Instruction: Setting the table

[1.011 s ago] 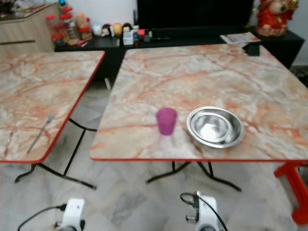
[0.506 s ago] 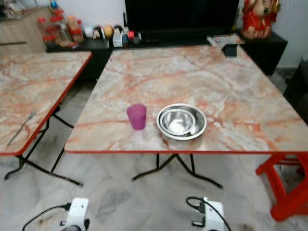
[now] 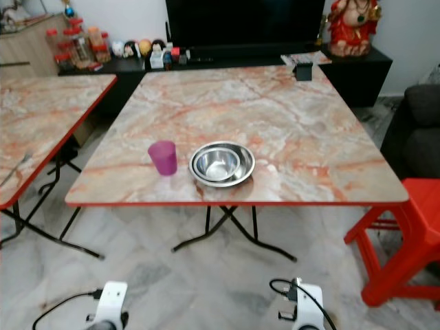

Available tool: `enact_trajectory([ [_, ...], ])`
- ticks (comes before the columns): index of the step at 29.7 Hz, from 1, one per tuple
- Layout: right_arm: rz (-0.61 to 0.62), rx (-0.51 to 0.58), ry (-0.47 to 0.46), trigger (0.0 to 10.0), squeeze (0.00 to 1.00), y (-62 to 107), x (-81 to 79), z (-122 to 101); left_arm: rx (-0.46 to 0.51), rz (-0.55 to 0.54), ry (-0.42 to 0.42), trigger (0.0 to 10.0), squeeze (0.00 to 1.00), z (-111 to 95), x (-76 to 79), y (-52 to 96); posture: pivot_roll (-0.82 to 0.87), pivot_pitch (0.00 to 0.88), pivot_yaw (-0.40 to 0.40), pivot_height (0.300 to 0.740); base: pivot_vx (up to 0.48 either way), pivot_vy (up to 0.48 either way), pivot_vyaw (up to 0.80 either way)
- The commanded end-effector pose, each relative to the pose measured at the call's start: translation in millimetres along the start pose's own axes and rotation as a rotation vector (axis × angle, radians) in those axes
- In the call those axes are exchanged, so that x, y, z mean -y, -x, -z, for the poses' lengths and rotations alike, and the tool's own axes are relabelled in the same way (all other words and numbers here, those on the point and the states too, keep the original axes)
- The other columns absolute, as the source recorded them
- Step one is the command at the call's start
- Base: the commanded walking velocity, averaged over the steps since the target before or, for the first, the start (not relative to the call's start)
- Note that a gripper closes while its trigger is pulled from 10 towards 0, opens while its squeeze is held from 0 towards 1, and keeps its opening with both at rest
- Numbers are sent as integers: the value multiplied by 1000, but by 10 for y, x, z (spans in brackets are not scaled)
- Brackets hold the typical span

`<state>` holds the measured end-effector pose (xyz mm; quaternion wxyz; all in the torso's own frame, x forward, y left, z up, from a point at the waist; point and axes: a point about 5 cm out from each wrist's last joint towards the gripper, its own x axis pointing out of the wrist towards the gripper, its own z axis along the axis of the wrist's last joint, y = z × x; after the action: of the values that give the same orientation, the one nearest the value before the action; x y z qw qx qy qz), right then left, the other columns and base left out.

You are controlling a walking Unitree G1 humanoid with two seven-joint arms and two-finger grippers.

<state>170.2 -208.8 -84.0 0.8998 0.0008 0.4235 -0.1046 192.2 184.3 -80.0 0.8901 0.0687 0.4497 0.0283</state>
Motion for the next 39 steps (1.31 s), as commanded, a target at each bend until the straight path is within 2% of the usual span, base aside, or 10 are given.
enact_trajectory([
  [1, -25, 29, -1, 10000, 0, -6, -99, -50, -7, -11, -18, 10000, 0, 26, -65, 3, -65, 0, 52, 740, 0, 0, 0],
  [7, -54, 64, 55, 10000, 0, 6, -152, -59, -5, -8, -27, 10000, 0, 25, -59, 3, -66, 0, 51, 740, 0, 0, 0],
  [13, -74, 196, 156, 10000, 0, 27, -194, -180, -1, -16, -24, 10000, 0, 11, -81, 1, -68, 0, 50, 740, 0, 0, 0],
  [21, -27, 355, 273, 10000, 0, 124, -139, -187, -1, -18, -18, 10000, 0, 20, -82, 3, -78, 0, 52, 740, 0, 0, 0],
  [24, 8, 440, 285, 10000, 0, 177, -95, -226, -1, -17, -19, 10000, 0, 18, -80, 3, -85, 0, 55, 740, 0, 0, 0],
  [26, 15, 446, 284, 10000, 0, 181, -88, -231, -1, -16, -19, 10000, 0, 18, -80, 3, -85, 0, 55, 740, 0, 0, 0],
  [28, 74, 540, 284, 10000, 0, 230, 1, -335, 0, -14, -25, 10000, 0, 11, -82, 1, -98, 0, 63, 740, 0, 0, 0],
  [31, 98, 587, 276, 10000, 0, 257, 34, -401, 1, -13, -28, 10000, 0, 6, -81, 0, -101, 0, 64, 740, 0, 0, 0],
  [33, 123, 690, 277, 10000, 0, 302, 57, -590, 4, -11, -31, 10000, 0, -9, -77, -2, -105, 0, 66, 740, 0, 0, 0],
  [39, 122, 764, 322, 10000, 0, 307, -6, -785, 6, -2, -37, 10000, 0, -22, -55, -5, -108, 0, 64, 740, 0, 0, 0],
])
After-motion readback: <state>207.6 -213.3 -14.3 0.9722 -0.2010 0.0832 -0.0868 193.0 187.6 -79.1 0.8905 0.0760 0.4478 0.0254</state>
